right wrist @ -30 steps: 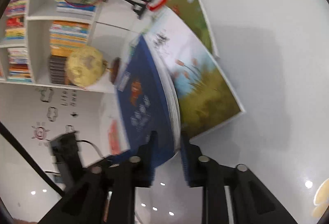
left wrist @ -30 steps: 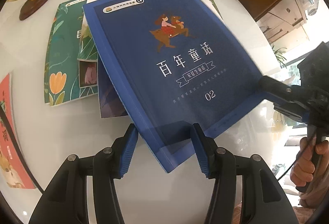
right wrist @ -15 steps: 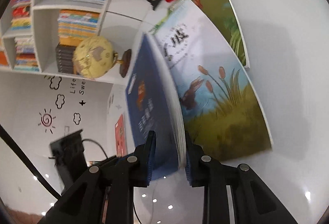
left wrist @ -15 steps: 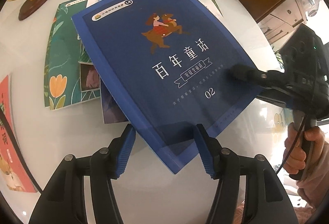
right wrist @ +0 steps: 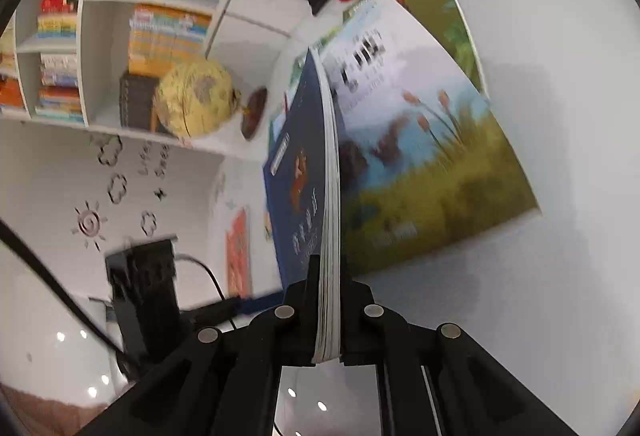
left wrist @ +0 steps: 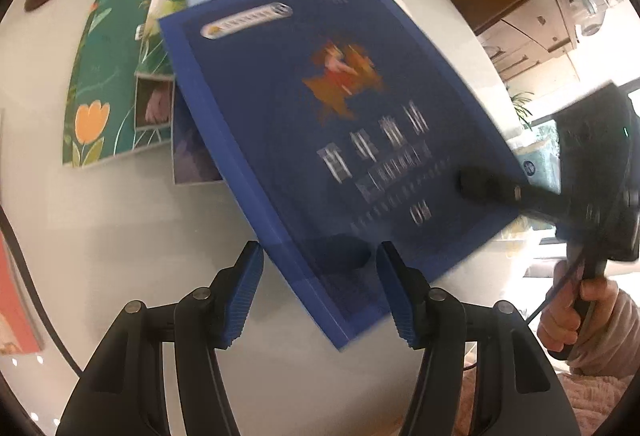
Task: Organize books
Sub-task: 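Carry the dark blue book with both tools toward the red book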
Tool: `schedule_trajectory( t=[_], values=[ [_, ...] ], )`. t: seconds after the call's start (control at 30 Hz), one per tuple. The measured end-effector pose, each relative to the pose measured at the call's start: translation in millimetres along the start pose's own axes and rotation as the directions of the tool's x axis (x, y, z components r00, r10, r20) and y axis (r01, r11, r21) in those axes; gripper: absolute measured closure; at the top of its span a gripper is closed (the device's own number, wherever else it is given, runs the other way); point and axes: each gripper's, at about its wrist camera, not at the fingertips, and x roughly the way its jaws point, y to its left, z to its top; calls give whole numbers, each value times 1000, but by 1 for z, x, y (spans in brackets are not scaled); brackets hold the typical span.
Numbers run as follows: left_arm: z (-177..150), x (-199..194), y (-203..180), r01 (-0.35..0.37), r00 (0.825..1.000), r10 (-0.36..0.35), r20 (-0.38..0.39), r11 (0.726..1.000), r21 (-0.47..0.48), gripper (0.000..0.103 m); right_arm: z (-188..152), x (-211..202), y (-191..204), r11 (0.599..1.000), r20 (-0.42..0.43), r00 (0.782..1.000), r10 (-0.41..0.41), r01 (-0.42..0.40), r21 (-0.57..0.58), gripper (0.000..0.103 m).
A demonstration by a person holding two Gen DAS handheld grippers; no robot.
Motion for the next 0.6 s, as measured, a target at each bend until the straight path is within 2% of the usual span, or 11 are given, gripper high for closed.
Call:
schedule_trajectory(
  t=[0.1,0.13,0.17,0.23,0.3,0.33,0.4,0.53,0.6],
  values=[
    [5,7,9,25,999,-26,-21,998,-50,46,-8,3,1,991,-65,992,-111,106,-84,87],
    [7,6,9,30,999,-31,-16,998,-58,46,-8,4,-1,985,-73,986,-147,140,-99,80],
    [8,6,9,28,1000,-28,-12,998,-58,46,-5,4,-4,983,-67,985,-162,155,-93,78],
    [10,6,7,19,1000,-20,-9,998,-57,45,2,1,-12,991,-45,991,-129,127,-43,75],
    [10,7,7,18,1000,-19,-13,998,-57,44,10,0,-23,997,-42,997,-69,69,13,60],
    [10,9,6,21,1000,-22,-14,998,-61,43,15,0,-29,997,-36,997,-64,65,39,51],
    [10,11,8,8,1000,-9,-13,997,-75,33,25,2,-37,996,-41,997,-61,64,66,50],
    [9,8,8,-6,1000,7,10,995,-104,33,39,9,-49,997,-128,992,-11,21,78,48],
    [6,-1,7,-21,999,24,32,996,-92,35,38,4,-39,999,-175,984,31,-27,26,48]
  ],
)
